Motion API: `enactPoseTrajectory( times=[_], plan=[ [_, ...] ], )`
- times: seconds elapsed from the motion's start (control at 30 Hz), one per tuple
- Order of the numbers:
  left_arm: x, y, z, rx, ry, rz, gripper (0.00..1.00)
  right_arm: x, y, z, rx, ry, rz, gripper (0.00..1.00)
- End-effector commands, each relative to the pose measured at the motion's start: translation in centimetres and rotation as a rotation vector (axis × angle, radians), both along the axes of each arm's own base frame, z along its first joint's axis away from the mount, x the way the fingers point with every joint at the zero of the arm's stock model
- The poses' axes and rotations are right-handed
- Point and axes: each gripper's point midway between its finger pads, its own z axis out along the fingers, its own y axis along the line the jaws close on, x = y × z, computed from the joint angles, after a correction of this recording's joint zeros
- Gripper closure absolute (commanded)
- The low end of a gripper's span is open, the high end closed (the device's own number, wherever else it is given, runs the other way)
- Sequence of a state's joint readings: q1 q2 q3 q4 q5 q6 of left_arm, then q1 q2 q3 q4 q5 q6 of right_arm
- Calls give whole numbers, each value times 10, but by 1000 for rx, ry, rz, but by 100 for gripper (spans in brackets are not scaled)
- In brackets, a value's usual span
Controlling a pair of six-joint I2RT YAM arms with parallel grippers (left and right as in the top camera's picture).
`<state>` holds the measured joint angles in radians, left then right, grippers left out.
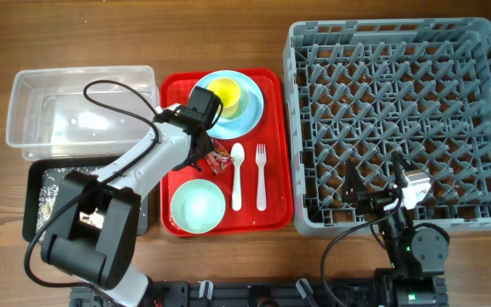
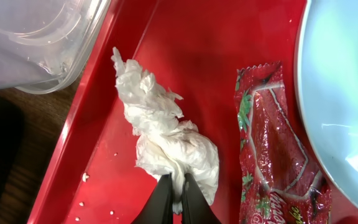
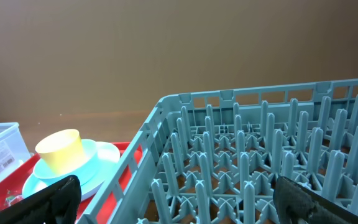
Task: Sort waste into correct bins and load items into the dishwasher rack
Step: 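Grasp the white tissue with the left gripper and drop it in the clear bin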
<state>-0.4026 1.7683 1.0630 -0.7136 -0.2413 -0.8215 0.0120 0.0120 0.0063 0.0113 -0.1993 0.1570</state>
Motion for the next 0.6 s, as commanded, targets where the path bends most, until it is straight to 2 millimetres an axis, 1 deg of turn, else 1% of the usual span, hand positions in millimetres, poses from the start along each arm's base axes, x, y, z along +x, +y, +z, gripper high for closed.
enactPoseTrajectory(
  times=[0.0,0.07,0.1,0.17,0.2,0.23,0.27,0.3,0.37,0.4,0.43,0.5,0.57],
  plan=[
    [3,0,14,-13,-36,3,96,0,0,1,3,-7,1,0],
    [16,-6,55,-59,-143,3,96,0,0,1,3,-7,1,0],
    [19,-7,71,-77,-185,3,96,0,0,1,3,-7,1,0],
    [22,-6,114,-116,-304,1,96,0,0,1,3,-7,1,0],
    [22,-1,133,-121,-362,12,96,0,0,1,3,-7,1,0],
    [22,6,146,-111,-406,29,96,0,0,1,3,-7,0,0],
    [22,23,162,-72,-461,69,96,0,0,1,3,-7,1,0],
    [23,38,170,-30,-493,108,96,0,0,1,3,-7,0,0],
    [25,64,174,27,-514,177,96,0,0,1,3,-7,1,0],
    [27,79,170,50,-501,217,96,0,0,1,3,-7,0,0],
    [29,89,164,61,-486,246,96,0,0,1,3,-7,1,0],
    [35,113,147,83,-443,314,96,0,0,1,3,-7,1,0],
    [49,133,119,53,-393,375,96,0,0,1,3,-7,0,0]
  ],
)
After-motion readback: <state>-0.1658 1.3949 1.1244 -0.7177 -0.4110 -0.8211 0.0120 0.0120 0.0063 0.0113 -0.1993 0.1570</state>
